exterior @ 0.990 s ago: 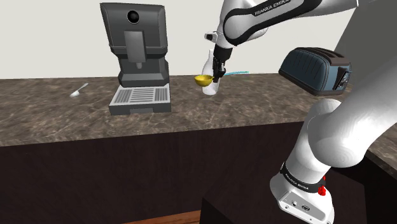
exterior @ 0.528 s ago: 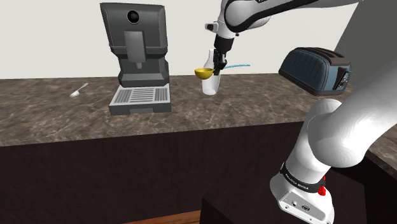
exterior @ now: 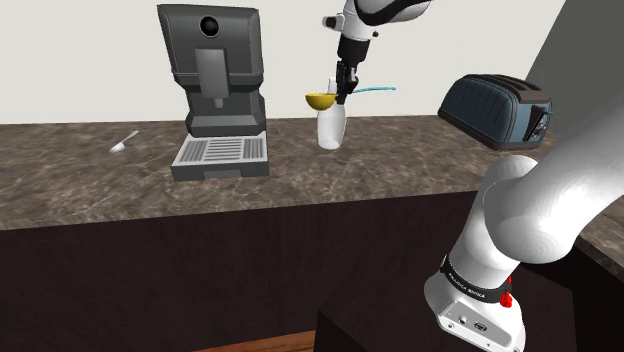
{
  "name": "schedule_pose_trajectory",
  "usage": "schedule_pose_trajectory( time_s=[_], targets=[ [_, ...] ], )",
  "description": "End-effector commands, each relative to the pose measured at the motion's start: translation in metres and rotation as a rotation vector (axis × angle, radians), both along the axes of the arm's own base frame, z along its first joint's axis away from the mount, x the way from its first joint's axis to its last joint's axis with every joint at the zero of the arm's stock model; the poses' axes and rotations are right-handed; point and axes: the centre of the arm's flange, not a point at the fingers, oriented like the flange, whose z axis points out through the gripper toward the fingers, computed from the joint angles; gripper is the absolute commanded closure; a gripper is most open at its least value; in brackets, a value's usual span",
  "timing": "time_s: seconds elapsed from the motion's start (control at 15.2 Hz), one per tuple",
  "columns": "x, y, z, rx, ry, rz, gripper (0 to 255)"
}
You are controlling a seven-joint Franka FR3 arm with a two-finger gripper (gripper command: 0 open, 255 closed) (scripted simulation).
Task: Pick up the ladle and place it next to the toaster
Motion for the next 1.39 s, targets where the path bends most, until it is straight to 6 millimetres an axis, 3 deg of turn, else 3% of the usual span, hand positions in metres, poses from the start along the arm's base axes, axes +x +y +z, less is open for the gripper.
schedule_pose_trajectory(
  time_s=[0.0,1.06,1.32],
  targets=[
    [-0.002,0.0,0.011,0.0,0.0,0.0,255],
    [-0.002,0.0,0.09,0.0,0.0,0.0,255],
    [-0.033,-0.043,0.09,0.0,0.0,0.0,255]
  ],
)
